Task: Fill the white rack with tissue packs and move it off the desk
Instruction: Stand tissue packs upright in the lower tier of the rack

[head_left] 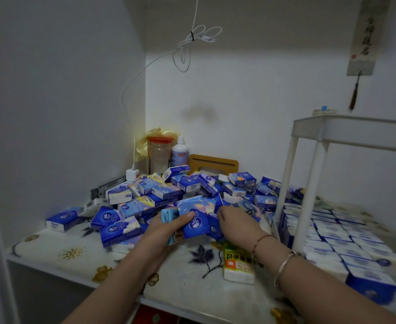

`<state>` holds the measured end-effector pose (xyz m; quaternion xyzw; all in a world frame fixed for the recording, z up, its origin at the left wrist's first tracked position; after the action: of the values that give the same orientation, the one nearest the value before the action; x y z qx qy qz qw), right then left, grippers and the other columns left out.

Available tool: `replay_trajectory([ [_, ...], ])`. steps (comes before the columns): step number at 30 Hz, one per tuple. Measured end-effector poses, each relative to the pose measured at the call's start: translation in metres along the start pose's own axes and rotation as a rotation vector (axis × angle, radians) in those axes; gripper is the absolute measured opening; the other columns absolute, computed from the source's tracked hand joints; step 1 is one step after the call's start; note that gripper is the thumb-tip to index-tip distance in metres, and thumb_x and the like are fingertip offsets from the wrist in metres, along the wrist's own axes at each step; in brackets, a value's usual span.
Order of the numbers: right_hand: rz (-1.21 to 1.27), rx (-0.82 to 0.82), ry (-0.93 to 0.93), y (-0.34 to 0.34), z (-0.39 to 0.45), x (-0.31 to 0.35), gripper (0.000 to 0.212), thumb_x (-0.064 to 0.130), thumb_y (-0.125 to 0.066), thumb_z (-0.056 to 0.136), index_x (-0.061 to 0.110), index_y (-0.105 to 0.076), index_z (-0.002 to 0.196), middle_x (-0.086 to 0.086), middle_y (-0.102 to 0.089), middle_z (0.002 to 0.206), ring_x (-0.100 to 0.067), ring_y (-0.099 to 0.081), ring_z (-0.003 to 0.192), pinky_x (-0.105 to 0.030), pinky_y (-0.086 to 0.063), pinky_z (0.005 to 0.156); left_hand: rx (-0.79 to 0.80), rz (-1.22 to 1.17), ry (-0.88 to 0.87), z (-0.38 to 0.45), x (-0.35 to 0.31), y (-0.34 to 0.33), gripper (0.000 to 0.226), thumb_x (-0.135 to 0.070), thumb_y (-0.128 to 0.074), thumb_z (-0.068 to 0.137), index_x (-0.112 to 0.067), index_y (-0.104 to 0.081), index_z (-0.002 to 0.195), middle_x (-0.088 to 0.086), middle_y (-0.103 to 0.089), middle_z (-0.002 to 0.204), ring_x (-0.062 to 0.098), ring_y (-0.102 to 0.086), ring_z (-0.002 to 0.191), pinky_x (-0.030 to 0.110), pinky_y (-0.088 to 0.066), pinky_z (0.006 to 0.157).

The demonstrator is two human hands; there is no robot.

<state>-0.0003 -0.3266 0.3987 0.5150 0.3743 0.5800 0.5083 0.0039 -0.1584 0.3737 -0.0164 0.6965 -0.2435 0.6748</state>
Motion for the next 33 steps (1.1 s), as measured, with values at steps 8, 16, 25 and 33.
replay_trajectory([
  [8,-0.039,0.011,0.083,0.009,-0.012,0.009,0.033,0.037,-0.047,0.095,0.011,-0.052,0.114,-0.011,-0.06,0.114,-0.025,-0.057,0.102,-0.038,-0.05,0.084,0.048,-0.064,0.03,-0.009,-0.004,-0.002,0.043,-0.018,-0.07,0.076,-0.003,-0.062,0.114,0.015,-0.073,0.099,0.021,-0.073,0.078,0.027,-0.058,0.059],
  [16,0.862,-0.143,0.023,0.078,-0.054,0.023,0.026,0.037,-0.036,0.1,0.016,-0.05,0.105,-0.001,-0.059,0.093,-0.014,-0.06,0.085,-0.034,-0.052,0.074,0.245,0.08,-0.087,-0.042,-0.048,-0.051,0.036,-0.015,-0.065,0.074,-0.01,-0.063,0.109,0.008,-0.075,0.096,0.017,-0.073,0.081,0.025,-0.059,0.064],
  [25,1.095,-0.064,0.102,0.124,-0.156,-0.02,0.064,0.056,-0.071,0.07,0.022,-0.051,0.121,0.003,-0.067,0.116,-0.01,-0.067,0.103,-0.031,-0.054,0.091,0.339,0.388,-0.273,-0.104,-0.071,-0.124,0.057,-0.029,-0.082,0.064,-0.012,-0.057,0.112,0.01,-0.071,0.106,0.022,-0.07,0.095,0.043,-0.055,0.088],
  [33,1.39,-0.13,0.063,0.157,-0.226,-0.129,0.059,0.004,-0.08,0.068,0.001,-0.055,0.122,-0.018,-0.064,0.121,-0.03,-0.062,0.112,-0.038,-0.054,0.089,0.411,0.647,-0.426,-0.129,-0.033,-0.221,0.063,-0.057,-0.068,0.055,-0.037,-0.049,0.113,-0.019,-0.059,0.104,-0.013,-0.06,0.084,0.012,-0.052,0.063],
])
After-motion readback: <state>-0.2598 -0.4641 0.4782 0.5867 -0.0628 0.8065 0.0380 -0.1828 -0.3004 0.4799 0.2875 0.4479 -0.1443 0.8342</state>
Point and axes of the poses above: each hand's wrist, its own z-axis towards the middle knuckle, its own y-axis out of the back of the hand, x = y × z, the point moved 4 cm from there along z, towards the middle knuckle
